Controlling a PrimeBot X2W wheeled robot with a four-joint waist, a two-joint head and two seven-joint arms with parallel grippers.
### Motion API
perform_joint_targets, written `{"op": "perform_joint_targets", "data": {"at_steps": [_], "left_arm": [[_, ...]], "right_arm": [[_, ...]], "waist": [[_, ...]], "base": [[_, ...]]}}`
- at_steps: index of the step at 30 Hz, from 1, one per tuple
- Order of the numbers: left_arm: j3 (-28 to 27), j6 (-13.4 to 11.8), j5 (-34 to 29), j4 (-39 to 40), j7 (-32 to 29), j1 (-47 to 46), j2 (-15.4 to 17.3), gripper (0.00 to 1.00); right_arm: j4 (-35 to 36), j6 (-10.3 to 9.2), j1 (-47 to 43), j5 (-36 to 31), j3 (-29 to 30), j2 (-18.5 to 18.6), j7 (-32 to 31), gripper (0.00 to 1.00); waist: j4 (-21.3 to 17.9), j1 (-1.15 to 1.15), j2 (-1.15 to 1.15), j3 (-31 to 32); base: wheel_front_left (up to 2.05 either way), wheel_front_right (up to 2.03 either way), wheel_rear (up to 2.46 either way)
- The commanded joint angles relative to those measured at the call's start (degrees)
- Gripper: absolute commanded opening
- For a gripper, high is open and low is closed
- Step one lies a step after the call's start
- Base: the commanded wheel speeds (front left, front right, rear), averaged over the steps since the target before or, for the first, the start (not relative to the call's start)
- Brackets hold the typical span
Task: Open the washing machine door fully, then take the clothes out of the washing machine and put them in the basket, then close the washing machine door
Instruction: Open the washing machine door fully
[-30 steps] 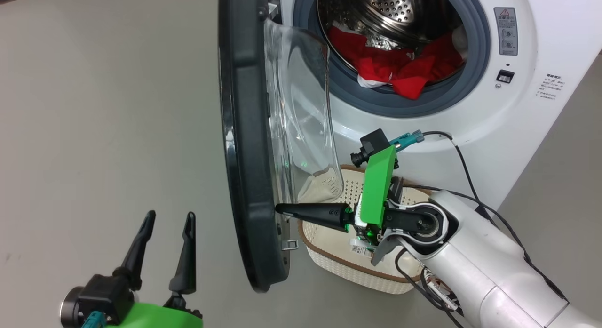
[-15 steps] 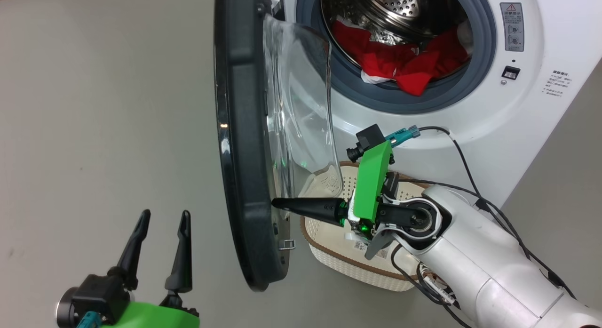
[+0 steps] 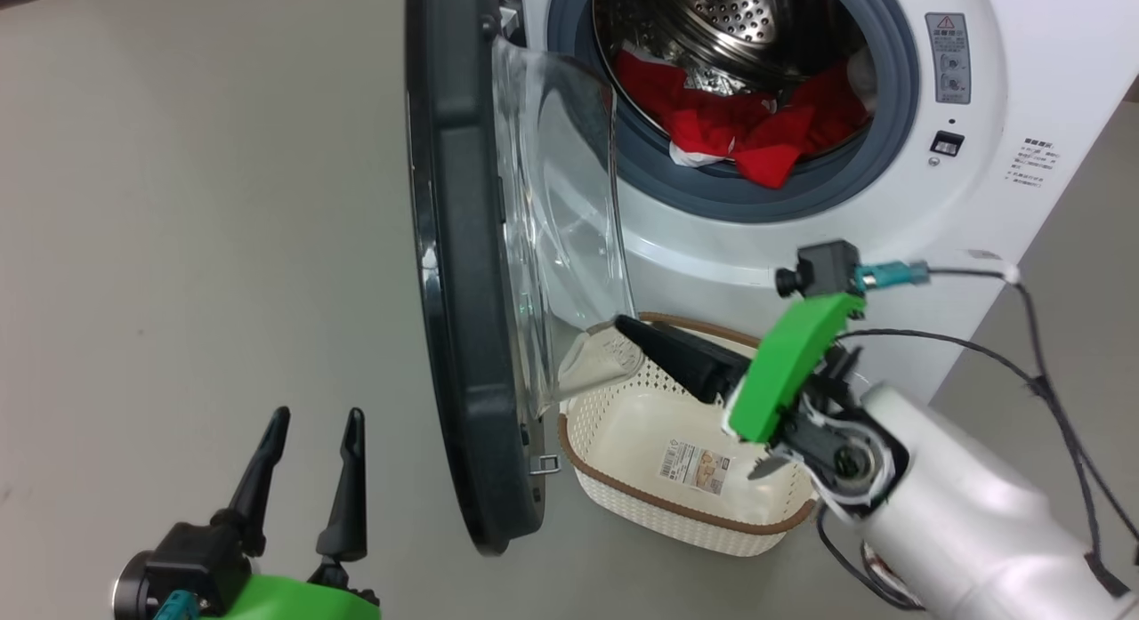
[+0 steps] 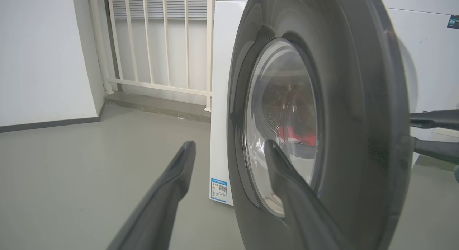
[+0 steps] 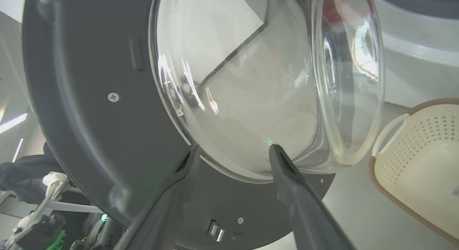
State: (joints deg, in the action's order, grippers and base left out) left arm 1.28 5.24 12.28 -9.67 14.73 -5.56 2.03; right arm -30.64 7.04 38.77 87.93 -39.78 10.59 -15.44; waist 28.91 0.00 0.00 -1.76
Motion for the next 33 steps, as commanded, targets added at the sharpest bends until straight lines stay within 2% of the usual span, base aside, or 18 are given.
{"op": "perform_joint_targets", "data": {"at_steps": [1,9,14,18,23,28,33], "left_arm": [[-1.66,-0.15,0.16,1.00,0.27,-0.28,0.85,1.00],[-1.80,0.09,0.00,0.56,0.27,-0.18,0.85,1.00],[-1.93,0.18,-0.16,0.43,0.27,0.12,0.85,1.00],[-1.95,0.01,-0.32,0.79,0.27,0.32,0.85,1.00],[-1.52,0.05,-0.48,0.78,0.27,0.13,0.85,1.00],[-1.22,0.04,-0.72,0.68,0.27,-0.01,0.85,1.00],[-1.17,0.07,-0.89,0.70,0.27,-0.01,0.85,1.00]], "right_arm": [[1.81,0.45,-1.10,-4.71,-1.22,0.73,5.13,1.00],[-4.98,0.45,-3.81,-21.09,-5.58,3.57,26.98,1.00],[-10.18,0.45,-4.12,-30.51,-4.52,2.82,30.29,1.00],[-7.86,0.45,-7.02,-43.21,7.65,0.81,30.41,1.00],[-0.99,0.45,-14.61,-58.14,21.48,-3.63,30.42,1.00],[5.32,0.45,-20.83,-69.11,29.00,-6.48,30.43,1.00],[8.18,0.45,-24.70,-72.67,32.23,-7.55,30.43,1.00]], "waist": [[-0.20,0.00,0.00,0.29],[-0.43,0.00,0.00,0.83],[-0.62,0.00,0.00,1.12],[-1.03,0.00,0.00,1.05],[-1.13,0.00,0.00,1.03],[-1.01,0.00,0.00,1.25],[-1.03,0.00,0.00,1.37]], "base": [[0.00,0.00,0.00],[0.00,0.00,0.00],[0.00,0.00,0.00],[0.00,0.00,0.00],[0.00,0.00,0.00],[0.00,0.00,0.00],[0.00,0.00,0.00]]}}
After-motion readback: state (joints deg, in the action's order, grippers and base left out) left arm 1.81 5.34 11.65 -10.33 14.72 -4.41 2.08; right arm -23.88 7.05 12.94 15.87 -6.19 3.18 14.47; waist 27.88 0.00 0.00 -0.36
